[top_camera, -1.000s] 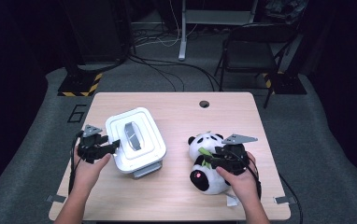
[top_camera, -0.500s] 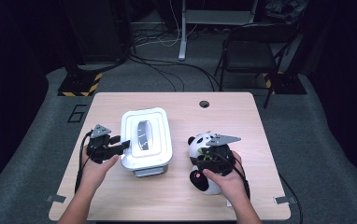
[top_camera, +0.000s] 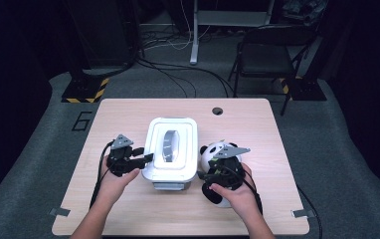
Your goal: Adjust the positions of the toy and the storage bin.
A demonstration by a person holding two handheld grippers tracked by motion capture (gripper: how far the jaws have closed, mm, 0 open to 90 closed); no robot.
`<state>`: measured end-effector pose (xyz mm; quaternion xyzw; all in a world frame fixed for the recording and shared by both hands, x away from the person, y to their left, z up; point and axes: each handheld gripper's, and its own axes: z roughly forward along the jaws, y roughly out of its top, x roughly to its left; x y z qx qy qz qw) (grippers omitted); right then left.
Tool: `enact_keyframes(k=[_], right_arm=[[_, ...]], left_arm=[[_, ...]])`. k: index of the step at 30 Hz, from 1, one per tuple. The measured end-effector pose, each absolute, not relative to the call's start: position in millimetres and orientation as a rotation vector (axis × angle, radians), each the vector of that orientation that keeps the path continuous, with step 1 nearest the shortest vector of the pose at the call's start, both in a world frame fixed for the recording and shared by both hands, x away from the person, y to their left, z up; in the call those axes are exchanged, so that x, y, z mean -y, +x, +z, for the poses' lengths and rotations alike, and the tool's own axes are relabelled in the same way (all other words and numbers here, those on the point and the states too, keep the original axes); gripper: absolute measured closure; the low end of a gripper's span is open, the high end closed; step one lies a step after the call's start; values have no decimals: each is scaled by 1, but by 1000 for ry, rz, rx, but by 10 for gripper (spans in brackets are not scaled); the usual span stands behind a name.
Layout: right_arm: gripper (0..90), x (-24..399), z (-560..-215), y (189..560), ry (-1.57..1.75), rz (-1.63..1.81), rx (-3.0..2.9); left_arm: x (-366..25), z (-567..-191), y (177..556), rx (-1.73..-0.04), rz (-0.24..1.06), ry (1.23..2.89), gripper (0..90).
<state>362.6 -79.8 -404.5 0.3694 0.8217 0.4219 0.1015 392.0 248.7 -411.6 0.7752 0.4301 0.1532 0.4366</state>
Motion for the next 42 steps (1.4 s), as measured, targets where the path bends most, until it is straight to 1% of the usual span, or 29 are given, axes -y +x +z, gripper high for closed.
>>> enact_keyframes(k=[10, 13, 20, 22, 27, 31, 35, 42], right_arm=[[418, 78, -406, 362, 1083, 1264, -2443], [417, 78, -406, 361, 1087, 1264, -2447], [418, 76, -406, 360, 1080, 1270, -2456], [419, 74, -406, 360, 1074, 1274, -2462], [420, 71, -407, 358, 1060, 1281, -2477], [420, 70, -407, 358, 1047, 1281, -2482], [420, 69, -407, 356, 1057, 1278, -2484], [422, 69, -409, 356, 1041, 1284, -2492]], left_arm=[[-242, -410, 392, -1075, 387, 1943, 505], [-241, -408, 393, -1098, 422, 1952, 483], [-235, -396, 395, -1113, 453, 1953, 448], [-233, -392, 396, -1112, 443, 1942, 446], [-221, -381, 397, -1104, 432, 1939, 445], [-207, -375, 396, -1100, 464, 1928, 448], [-195, -369, 398, -1082, 456, 1934, 446], [-179, -370, 405, -1080, 436, 1944, 414]])
